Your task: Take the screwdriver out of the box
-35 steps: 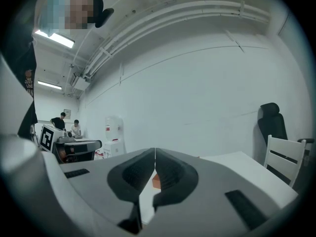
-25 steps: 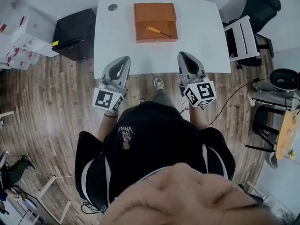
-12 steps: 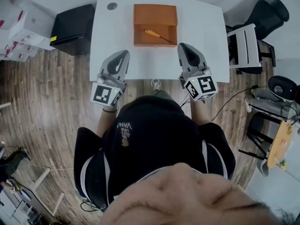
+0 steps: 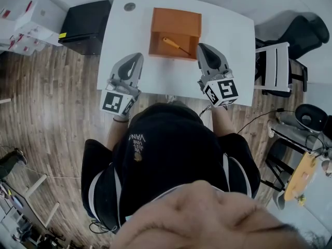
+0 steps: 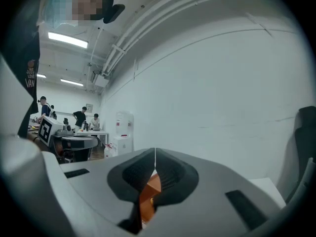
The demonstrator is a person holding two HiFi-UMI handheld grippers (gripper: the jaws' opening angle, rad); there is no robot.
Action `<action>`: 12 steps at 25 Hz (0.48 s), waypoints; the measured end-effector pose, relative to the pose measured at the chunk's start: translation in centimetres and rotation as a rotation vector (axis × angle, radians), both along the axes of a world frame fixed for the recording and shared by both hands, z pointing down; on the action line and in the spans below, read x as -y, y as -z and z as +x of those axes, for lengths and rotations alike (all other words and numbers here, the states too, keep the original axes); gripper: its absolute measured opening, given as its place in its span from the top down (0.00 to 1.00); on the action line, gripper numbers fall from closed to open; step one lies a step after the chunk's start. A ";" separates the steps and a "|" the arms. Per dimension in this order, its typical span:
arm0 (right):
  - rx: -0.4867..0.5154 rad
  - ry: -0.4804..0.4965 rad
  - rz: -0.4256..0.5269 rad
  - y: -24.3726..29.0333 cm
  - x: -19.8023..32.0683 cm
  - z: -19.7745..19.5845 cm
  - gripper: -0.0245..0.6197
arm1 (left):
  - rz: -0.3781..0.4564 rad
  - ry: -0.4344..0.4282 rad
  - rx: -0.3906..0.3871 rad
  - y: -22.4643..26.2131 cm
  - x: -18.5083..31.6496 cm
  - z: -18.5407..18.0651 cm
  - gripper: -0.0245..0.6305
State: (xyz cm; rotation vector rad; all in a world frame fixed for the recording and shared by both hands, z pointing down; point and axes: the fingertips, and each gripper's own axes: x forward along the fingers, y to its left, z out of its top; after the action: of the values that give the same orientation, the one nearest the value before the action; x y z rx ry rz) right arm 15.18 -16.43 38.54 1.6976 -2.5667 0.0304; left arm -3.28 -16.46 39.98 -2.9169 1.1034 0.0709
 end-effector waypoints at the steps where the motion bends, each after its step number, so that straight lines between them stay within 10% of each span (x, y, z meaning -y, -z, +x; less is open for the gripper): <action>1: -0.003 0.011 -0.001 0.0 0.4 0.0 0.94 | 0.000 0.009 0.003 0.0 0.2 0.1 0.94; 12: -0.015 0.111 -0.008 -0.6 4.7 -0.4 0.94 | 0.000 0.087 0.018 -0.1 2.1 0.5 0.94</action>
State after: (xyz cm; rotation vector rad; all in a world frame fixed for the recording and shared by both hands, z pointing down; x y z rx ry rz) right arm 14.78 -21.14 39.12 1.5433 -2.6414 0.0226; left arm -2.73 -18.59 40.06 -2.8597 1.2252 0.0430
